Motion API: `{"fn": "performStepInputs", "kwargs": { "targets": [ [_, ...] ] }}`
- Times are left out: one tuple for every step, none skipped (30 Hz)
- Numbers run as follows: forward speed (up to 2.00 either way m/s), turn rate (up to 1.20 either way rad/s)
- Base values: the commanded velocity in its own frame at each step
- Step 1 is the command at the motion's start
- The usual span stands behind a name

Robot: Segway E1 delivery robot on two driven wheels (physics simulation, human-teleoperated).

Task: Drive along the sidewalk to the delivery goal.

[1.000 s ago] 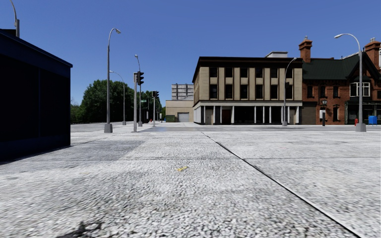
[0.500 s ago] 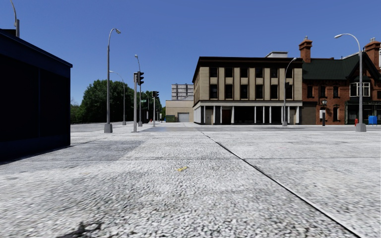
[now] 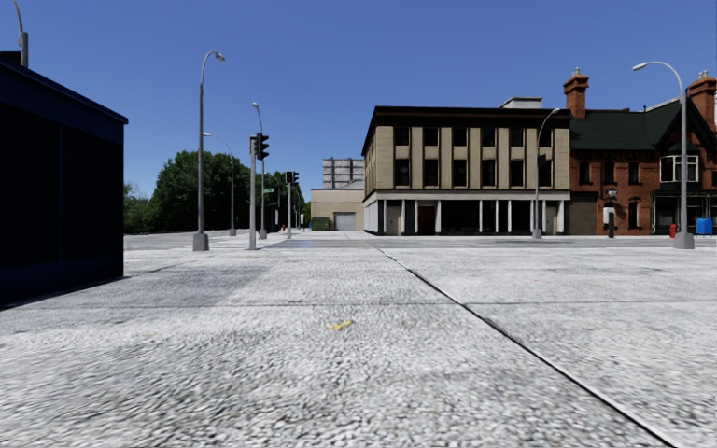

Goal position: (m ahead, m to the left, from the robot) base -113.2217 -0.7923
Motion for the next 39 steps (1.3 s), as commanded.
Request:
{"fn": "performStepInputs", "kwargs": {
  "targets": [
    [0.50,-0.19],
    [0.50,-0.23],
    [0.50,-0.24],
    [0.50,-0.24],
    [0.50,-0.25],
    [0.50,-0.25],
    [0.50,-0.25],
    [0.50,-0.25],
    [0.50,-0.25],
    [0.50,-0.25],
    [0.50,-0.25],
    [0.50,-0.25],
    [0.50,-0.25],
    [0.50,-0.25],
    [0.50,-0.25],
    [0.50,-0.25],
    [0.50,-0.25],
    [0.50,-0.25],
    [0.50,-0.25],
    [0.50,-0.25],
    [0.50,-0.25],
    [0.50,-0.25],
    [0.50,-0.25],
    [0.50,-0.25],
    [0.50,-0.26],
    [0.50,-0.27],
    [0.50,-0.27],
    [0.50,-0.29],
    [0.50,-0.30],
    [0.50,-0.30],
    [0.50,-0.30],
    [0.50,-0.30],
    [0.50,-0.30],
    [0.50,-0.30],
    [0.49,-0.30],
    [0.49,-0.30],
    [0.49,-0.30],
    [0.49,-0.30],
    [0.49,-0.30]
  ]
}}
